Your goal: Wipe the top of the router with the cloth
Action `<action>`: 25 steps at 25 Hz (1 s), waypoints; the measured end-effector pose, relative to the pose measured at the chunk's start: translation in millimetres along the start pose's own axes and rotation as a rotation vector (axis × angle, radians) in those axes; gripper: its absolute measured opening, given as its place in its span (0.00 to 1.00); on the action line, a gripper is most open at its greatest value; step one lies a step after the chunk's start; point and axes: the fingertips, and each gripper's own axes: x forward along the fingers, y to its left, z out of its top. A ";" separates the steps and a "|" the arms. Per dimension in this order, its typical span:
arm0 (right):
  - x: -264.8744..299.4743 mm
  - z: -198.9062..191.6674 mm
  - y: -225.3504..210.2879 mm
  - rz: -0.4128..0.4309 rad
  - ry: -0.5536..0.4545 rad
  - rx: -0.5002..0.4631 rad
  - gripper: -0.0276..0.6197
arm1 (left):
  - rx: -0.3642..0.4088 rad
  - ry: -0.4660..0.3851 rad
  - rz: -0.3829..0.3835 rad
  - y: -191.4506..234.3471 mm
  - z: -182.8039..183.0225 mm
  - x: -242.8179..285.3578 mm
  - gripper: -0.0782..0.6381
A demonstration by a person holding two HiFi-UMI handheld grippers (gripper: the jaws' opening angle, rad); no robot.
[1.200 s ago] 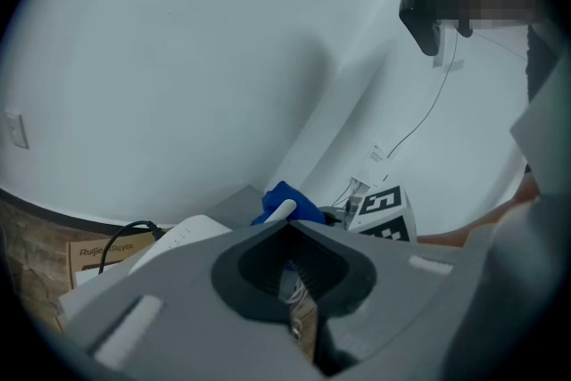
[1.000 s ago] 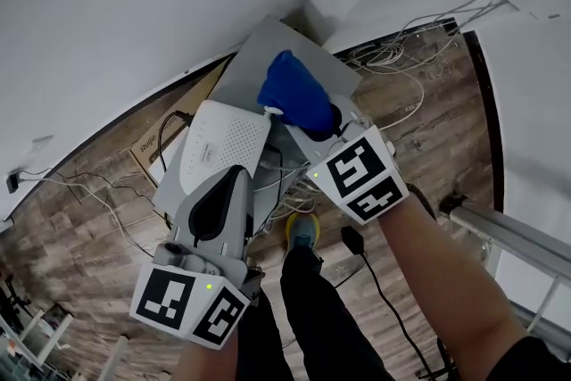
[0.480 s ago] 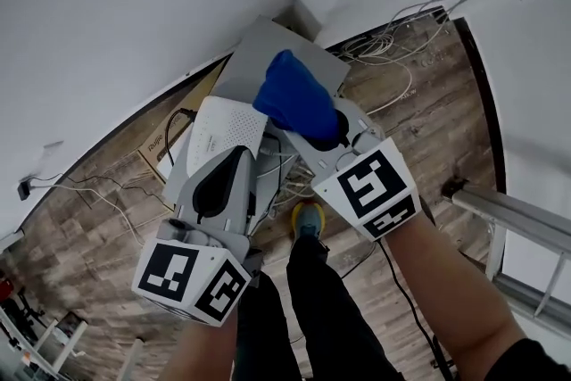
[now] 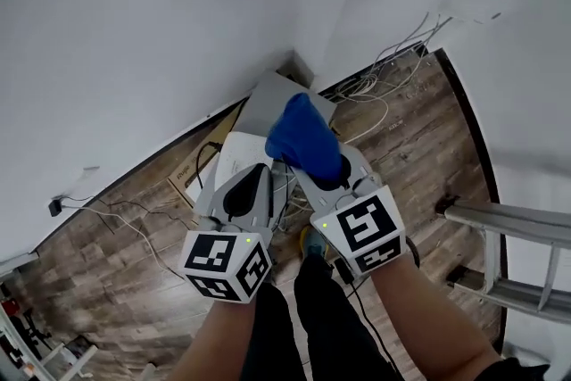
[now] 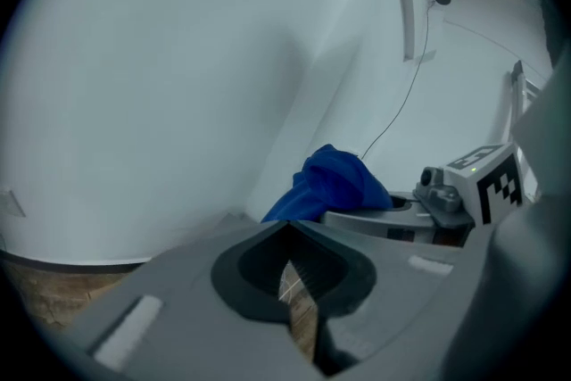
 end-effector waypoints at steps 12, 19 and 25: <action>-154.3 107.8 66.4 -0.095 -0.137 0.113 0.20 | 0.017 -0.049 0.073 -100.1 68.6 -133.1 0.11; -286.0 113.9 145.2 -0.185 -0.286 0.059 0.20 | 0.176 -0.162 0.030 -170.2 65.4 -254.6 0.11; -423.0 103.4 301.2 -0.270 -0.393 0.040 0.20 | 0.246 -0.339 0.013 -228.5 31.3 -451.5 0.11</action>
